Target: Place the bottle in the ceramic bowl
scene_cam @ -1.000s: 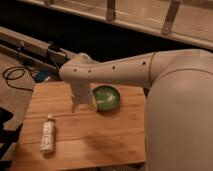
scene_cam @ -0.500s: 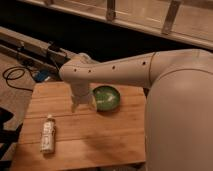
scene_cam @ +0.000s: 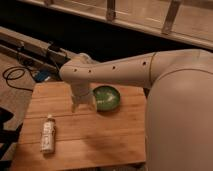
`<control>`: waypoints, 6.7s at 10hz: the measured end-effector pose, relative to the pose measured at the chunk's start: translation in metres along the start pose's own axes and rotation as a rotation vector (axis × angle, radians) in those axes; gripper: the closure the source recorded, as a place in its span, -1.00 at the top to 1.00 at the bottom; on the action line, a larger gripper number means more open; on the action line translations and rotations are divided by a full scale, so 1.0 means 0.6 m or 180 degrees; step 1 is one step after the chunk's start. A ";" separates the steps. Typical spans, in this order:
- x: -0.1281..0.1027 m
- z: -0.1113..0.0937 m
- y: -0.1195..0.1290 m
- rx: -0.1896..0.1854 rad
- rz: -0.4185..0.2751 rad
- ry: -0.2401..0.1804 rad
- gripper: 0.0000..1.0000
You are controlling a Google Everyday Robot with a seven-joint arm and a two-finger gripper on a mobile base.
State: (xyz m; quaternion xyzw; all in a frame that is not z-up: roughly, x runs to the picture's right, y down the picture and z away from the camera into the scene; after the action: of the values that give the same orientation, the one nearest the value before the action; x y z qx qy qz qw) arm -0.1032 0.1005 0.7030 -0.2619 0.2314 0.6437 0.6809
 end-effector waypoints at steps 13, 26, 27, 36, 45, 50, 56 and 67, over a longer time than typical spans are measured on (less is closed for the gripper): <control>-0.072 0.028 0.177 0.0190 -0.0562 -0.0208 0.30; 0.063 0.138 0.236 0.0244 -0.0624 0.0192 0.30; 0.064 0.138 0.238 0.0241 -0.0633 0.0191 0.30; 0.108 0.193 0.338 0.0196 -0.1115 0.0439 0.30; 0.081 0.285 0.346 0.0409 -0.1175 0.0603 -0.52; 0.065 0.206 0.314 0.0308 -0.1043 0.0281 -1.00; -0.010 0.027 0.292 0.0364 -0.1166 -0.0272 -1.00; -0.201 -0.101 0.113 0.0221 -0.0959 -0.0508 -1.00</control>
State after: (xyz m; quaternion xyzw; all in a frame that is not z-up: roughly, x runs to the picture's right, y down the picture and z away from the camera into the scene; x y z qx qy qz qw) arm -0.1774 -0.0280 0.7320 -0.2180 0.1568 0.5447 0.7945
